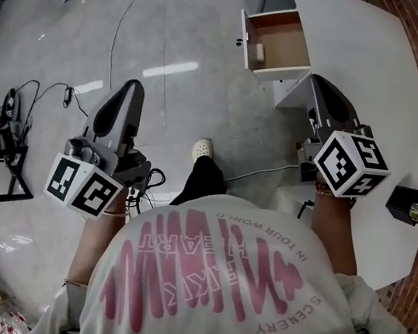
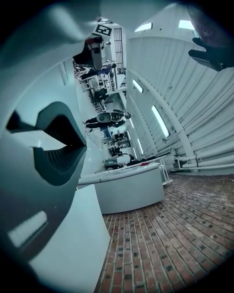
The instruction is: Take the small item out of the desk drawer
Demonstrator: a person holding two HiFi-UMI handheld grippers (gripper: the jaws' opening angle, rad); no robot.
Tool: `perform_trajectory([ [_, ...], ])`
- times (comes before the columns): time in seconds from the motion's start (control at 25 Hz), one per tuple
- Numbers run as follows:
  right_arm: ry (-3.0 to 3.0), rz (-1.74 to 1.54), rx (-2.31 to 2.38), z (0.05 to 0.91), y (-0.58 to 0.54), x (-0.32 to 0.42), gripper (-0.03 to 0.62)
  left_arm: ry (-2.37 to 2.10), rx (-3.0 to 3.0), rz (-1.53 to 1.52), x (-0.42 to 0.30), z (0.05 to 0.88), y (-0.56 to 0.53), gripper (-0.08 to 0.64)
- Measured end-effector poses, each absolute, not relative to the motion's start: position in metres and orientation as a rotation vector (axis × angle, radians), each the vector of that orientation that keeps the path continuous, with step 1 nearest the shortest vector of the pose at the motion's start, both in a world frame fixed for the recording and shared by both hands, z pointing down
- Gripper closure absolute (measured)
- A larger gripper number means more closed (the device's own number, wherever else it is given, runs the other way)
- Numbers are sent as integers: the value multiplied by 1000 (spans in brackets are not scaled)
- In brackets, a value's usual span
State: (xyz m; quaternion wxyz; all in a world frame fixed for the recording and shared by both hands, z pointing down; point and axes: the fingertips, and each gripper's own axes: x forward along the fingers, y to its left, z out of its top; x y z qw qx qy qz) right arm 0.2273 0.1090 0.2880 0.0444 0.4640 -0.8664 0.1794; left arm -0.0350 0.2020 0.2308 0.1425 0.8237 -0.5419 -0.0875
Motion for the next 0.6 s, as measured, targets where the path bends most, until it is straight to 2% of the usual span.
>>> perform_trajectory([
  [0.6, -2601, 600, 1507, 296, 3, 181, 581, -1512, 2393, -257, -91, 230, 81, 555],
])
